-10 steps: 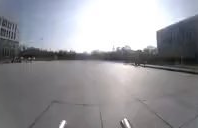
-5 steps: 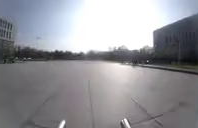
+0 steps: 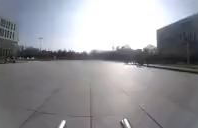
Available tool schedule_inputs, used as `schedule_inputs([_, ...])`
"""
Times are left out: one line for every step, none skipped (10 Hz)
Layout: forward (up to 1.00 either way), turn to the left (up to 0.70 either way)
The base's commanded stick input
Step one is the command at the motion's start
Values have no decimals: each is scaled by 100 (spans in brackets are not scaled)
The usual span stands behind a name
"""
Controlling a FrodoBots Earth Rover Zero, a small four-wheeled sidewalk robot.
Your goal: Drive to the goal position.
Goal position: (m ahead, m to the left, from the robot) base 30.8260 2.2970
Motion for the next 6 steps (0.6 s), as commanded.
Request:
schedule_inputs([100, 5])
schedule_inputs([100, 2])
schedule_inputs([100, 0])
schedule_inputs([100, 0])
schedule_inputs([100, 0])
schedule_inputs([100, 0])
